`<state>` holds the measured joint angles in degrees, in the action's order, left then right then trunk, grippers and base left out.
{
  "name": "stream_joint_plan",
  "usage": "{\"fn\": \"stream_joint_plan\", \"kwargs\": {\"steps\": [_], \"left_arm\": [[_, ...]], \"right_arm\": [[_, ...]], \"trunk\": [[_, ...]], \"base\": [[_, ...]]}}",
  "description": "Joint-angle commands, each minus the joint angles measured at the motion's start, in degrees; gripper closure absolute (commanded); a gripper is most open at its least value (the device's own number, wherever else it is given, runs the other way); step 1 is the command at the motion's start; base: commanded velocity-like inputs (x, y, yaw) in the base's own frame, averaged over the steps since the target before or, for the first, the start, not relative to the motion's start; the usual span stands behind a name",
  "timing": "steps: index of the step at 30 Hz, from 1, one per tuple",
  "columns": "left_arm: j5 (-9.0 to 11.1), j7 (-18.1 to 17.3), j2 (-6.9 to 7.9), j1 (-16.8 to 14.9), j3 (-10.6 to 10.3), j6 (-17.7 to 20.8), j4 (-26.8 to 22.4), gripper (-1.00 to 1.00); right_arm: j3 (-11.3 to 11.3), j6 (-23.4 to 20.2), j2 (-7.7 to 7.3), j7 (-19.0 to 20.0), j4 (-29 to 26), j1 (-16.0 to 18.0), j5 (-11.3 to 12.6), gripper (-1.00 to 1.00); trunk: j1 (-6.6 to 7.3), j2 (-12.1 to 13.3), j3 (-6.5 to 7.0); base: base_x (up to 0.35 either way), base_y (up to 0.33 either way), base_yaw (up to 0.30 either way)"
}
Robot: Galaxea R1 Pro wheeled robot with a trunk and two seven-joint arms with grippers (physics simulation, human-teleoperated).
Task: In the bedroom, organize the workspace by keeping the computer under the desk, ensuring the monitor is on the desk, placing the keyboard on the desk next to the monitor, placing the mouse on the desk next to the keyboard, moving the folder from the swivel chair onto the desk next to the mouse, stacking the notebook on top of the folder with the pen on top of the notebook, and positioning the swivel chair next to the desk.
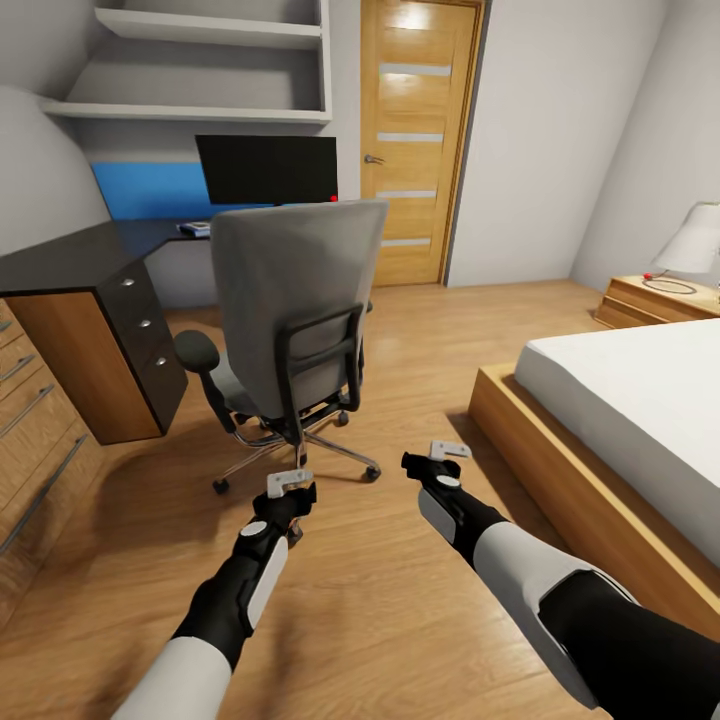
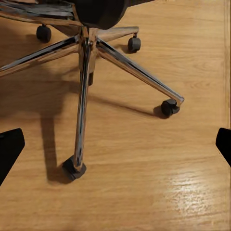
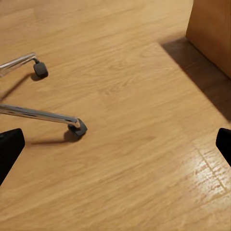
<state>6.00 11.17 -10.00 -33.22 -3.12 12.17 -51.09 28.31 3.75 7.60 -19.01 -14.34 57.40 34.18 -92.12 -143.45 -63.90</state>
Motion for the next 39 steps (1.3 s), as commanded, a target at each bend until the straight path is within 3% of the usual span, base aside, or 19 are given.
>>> {"fn": "stream_joint_plan", "kwargs": {"steps": [1,8,12,17,23,39], "left_arm": [[0.61,0.53,0.00,-0.01,-2.56,0.17,0.11,-1.00],[0.60,0.60,0.00,-0.01,-3.98,0.14,0.20,-1.00],[0.60,0.66,0.00,-0.01,-4.00,0.08,0.20,-1.00],[0.63,0.76,0.00,-0.01,-4.00,0.05,0.20,-1.00],[0.67,0.78,0.00,-0.01,-4.00,0.11,0.20,-1.00],[0.67,0.82,0.00,-0.01,-3.98,0.14,0.29,-1.00]], "right_arm": [[0.44,0.59,-0.03,-0.24,0.02,0.01,0.57,-1.00],[0.43,2.04,-0.09,-0.24,-0.04,-0.06,0.25,-1.00],[0.43,6.73,-0.12,-0.24,-0.02,-0.23,-2.16,-1.00],[0.43,8.08,-0.13,-0.24,0.01,-0.32,-3.33,-1.00],[0.43,8.28,-0.13,-0.24,0.01,-0.36,-3.49,-1.00],[0.34,8.29,-0.30,-0.24,0.04,-0.36,-3.58,-1.00]], "trunk": [[0.03,0.00,0.18],[0.21,0.09,1.73],[0.32,0.14,2.61],[0.45,0.21,3.72],[1.76,2.62,4.80],[1.76,2.62,4.80]], "base": [[0.000,0.000,0.000],[0.000,0.000,0.000],[0.000,0.000,0.000],[0.000,0.000,0.000],[0.000,0.000,0.000],[0.099,0.000,0.000]]}}
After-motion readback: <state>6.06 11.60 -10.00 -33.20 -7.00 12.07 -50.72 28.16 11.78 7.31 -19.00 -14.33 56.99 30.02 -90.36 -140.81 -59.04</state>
